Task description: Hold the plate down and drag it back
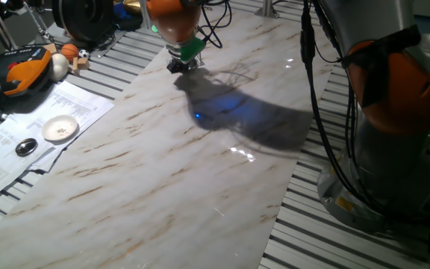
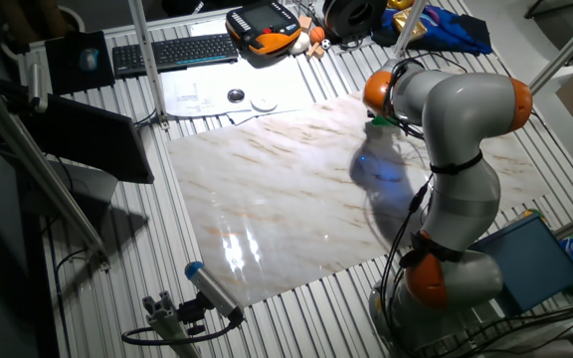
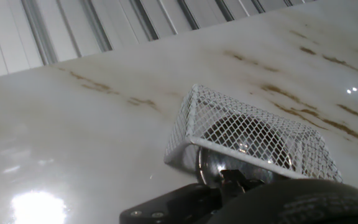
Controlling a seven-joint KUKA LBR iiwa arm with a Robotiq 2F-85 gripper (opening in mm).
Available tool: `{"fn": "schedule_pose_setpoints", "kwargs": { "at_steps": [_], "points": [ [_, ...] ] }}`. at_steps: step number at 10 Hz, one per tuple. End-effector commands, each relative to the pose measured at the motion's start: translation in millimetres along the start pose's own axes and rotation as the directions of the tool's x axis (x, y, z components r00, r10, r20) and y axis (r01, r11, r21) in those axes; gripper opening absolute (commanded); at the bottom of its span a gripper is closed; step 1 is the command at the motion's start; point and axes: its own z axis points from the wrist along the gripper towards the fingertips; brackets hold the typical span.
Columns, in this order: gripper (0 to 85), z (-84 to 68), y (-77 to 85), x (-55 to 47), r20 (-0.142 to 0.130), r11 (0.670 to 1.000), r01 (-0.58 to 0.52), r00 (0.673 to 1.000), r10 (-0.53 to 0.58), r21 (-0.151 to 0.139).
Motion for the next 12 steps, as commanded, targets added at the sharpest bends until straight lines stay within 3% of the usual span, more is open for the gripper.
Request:
{"fn": "schedule_pose_setpoints", "kwargs": {
  "at_steps": [1, 3, 6, 12],
  "points": [
    [0.0, -0.1, 0.7, 0.8, -0.007, 1.0, -0.002, 1.0, 0.002, -0.004],
    [0.0, -1.1, 4.4, 4.7, -0.029, 1.0, -0.011, 1.0, 0.01, -0.015],
    [0.0, -5.8, 11.3, 11.2, -0.048, 1.0, -0.022, 0.999, 0.021, -0.009],
    [0.0, -11.1, 16.3, 12.9, -0.08, 0.999, -0.03, 0.996, 0.028, -0.021]
  ]
}}
